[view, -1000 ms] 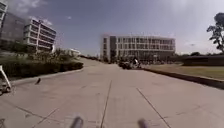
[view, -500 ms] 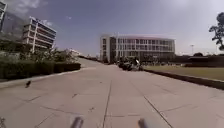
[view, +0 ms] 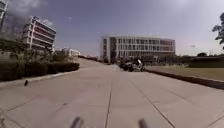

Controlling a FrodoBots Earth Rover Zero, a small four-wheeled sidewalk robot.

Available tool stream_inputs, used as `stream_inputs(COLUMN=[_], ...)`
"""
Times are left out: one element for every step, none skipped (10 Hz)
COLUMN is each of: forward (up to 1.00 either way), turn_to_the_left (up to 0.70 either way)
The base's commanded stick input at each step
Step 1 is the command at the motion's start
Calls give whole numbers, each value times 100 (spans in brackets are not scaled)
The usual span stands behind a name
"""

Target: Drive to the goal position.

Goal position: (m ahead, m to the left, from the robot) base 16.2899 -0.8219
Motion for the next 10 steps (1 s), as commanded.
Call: stream_inputs(forward=[100,100,100,100,100,100,100,100,100,100], turn_to_the_left=[0,0,0,0,0,0,-1,-1,-1,-1])
